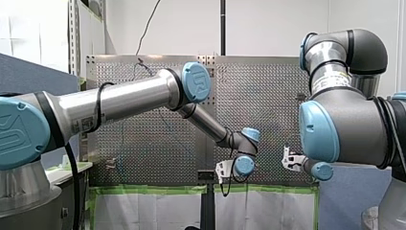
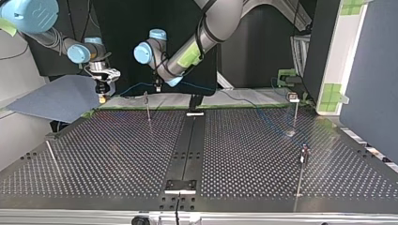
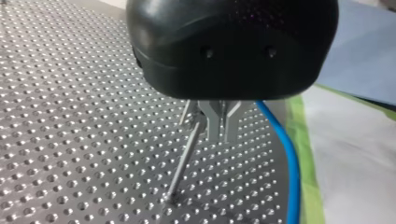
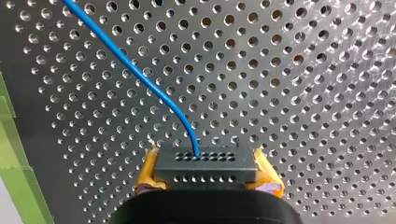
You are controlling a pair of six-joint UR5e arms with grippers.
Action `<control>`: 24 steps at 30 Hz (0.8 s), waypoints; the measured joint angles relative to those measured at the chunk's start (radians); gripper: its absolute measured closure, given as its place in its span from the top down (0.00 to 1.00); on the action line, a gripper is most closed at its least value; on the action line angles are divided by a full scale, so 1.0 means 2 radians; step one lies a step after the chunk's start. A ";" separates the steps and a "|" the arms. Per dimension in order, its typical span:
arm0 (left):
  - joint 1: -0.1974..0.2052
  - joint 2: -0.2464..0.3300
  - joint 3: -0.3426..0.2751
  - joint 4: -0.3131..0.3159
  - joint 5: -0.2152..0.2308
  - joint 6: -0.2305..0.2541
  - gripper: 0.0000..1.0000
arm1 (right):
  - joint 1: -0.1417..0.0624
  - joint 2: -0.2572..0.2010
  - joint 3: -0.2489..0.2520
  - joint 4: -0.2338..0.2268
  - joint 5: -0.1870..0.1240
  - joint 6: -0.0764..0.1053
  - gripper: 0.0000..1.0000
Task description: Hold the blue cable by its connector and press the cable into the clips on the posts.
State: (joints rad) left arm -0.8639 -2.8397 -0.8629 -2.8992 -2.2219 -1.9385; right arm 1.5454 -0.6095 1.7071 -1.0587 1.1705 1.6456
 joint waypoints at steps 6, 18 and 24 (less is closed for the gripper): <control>0.011 -0.002 -0.006 0.024 0.008 0.005 0.00 | 0.003 0.000 -0.003 0.001 -0.001 0.000 0.00; 0.032 -0.022 -0.001 0.049 0.023 0.015 0.00 | 0.008 0.001 -0.012 0.002 -0.003 0.003 0.00; 0.040 -0.022 -0.001 0.049 0.027 0.022 0.00 | 0.010 0.001 -0.016 0.001 -0.003 0.008 0.00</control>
State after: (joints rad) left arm -0.7841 -2.8835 -0.8645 -2.8003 -2.1687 -1.8949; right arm 1.5651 -0.6085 1.6750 -1.0558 1.1639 1.6617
